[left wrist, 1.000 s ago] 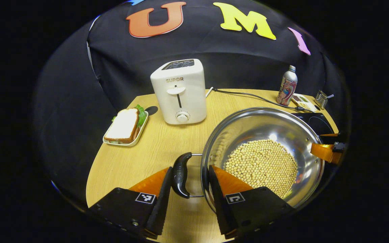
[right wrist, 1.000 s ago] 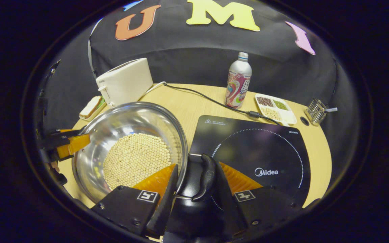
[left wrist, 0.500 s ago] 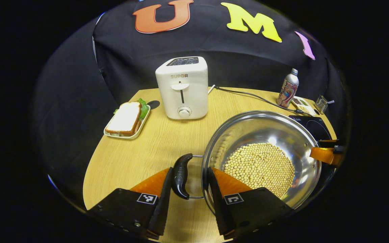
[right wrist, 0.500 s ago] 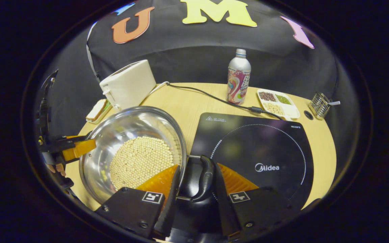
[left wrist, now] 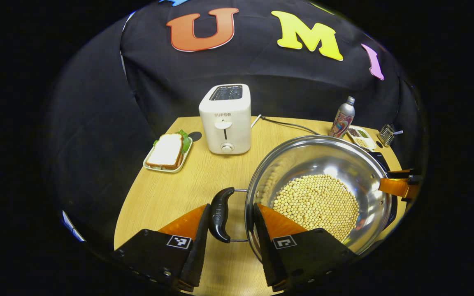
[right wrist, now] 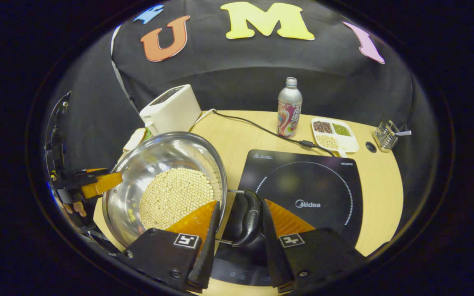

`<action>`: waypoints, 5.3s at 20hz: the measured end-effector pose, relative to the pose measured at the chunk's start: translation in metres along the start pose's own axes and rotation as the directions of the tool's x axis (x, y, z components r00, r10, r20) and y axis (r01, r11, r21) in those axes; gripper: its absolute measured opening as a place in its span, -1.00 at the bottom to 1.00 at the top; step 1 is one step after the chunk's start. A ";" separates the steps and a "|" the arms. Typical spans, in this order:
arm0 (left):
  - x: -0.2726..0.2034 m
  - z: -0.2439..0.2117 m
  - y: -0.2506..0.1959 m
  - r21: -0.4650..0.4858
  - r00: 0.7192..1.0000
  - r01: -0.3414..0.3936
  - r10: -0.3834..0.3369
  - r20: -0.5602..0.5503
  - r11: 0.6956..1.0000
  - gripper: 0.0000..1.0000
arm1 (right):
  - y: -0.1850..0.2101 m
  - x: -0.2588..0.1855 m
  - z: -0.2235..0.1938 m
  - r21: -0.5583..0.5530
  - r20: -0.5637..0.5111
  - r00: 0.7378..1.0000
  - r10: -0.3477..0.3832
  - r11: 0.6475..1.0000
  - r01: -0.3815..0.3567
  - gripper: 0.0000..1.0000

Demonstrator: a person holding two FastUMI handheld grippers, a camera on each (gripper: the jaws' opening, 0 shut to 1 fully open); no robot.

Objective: First push the handle of the pot to place it horizontally, then grasp the pot with both hands and set it on the induction cooktop.

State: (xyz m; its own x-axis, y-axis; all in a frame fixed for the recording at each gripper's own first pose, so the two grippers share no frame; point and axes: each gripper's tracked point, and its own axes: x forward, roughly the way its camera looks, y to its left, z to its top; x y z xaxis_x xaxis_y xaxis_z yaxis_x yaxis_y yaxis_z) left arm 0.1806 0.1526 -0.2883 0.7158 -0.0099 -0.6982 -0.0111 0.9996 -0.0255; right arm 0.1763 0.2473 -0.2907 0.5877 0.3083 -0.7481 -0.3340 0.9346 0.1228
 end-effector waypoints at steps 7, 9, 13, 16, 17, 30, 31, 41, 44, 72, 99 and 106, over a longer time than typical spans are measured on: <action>-0.033 0.046 -0.047 0.027 0.998 0.034 -0.036 0.048 0.999 0.13 | -0.046 -0.056 0.033 -0.003 0.042 0.999 0.001 1.000 -0.001 0.10; -0.040 0.060 -0.066 0.041 0.997 0.049 -0.051 0.062 0.998 0.14 | -0.064 -0.073 0.042 0.001 0.064 0.998 -0.011 1.000 0.011 0.10; -0.051 0.083 -0.104 0.067 0.994 0.063 -0.069 0.090 0.996 0.13 | -0.100 -0.097 0.055 0.016 0.095 0.995 -0.024 1.000 0.022 0.10; -0.056 0.092 -0.131 0.078 0.991 0.073 -0.081 0.102 0.994 0.13 | -0.129 -0.109 0.058 0.025 0.111 0.993 -0.035 0.999 0.032 0.14; -0.056 0.093 -0.141 0.083 0.991 0.076 -0.085 0.104 0.994 0.13 | -0.138 -0.112 0.059 0.029 0.115 0.993 -0.040 0.999 0.037 0.10; -0.023 0.075 -0.228 0.129 0.991 0.113 -0.122 0.060 0.985 0.14 | -0.230 -0.089 0.025 0.098 0.084 0.994 -0.065 0.994 0.056 0.08; -0.020 0.072 -0.231 0.134 0.991 0.114 -0.122 0.053 0.984 0.13 | -0.234 -0.086 0.024 0.099 0.080 0.995 -0.067 0.993 0.059 0.08; 0.017 0.035 -0.242 0.124 0.992 0.124 -0.124 -0.008 0.985 0.34 | -0.249 -0.041 -0.002 0.093 0.019 0.998 -0.054 0.994 0.052 0.08; 0.029 0.030 -0.240 0.117 0.991 0.134 -0.133 -0.012 0.984 0.34 | -0.252 -0.031 -0.006 0.098 0.030 0.998 -0.059 0.994 0.056 0.08; -0.008 0.013 -0.220 0.088 0.970 0.112 -0.128 0.207 0.990 0.92 | -0.250 -0.070 -0.014 0.097 0.336 0.911 -0.238 0.971 0.218 0.51; -0.325 0.004 -0.191 0.038 0.703 -0.012 -0.019 0.711 0.999 0.93 | -0.175 -0.395 -0.079 0.174 0.764 0.581 -0.280 0.957 0.233 1.00; -0.355 -0.017 -0.191 0.050 0.677 -0.023 -0.021 0.735 0.998 0.93 | -0.170 -0.436 -0.104 0.210 0.785 0.522 -0.332 0.937 0.280 1.00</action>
State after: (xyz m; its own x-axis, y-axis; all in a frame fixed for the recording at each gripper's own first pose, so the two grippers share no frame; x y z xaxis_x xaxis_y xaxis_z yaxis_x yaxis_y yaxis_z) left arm -0.0836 -0.0349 -0.0479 0.9985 -0.0088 0.0536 0.0074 0.9996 0.0271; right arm -0.0998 -0.0643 -0.0531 0.9967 -0.0098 0.0805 0.0064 0.9991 0.0428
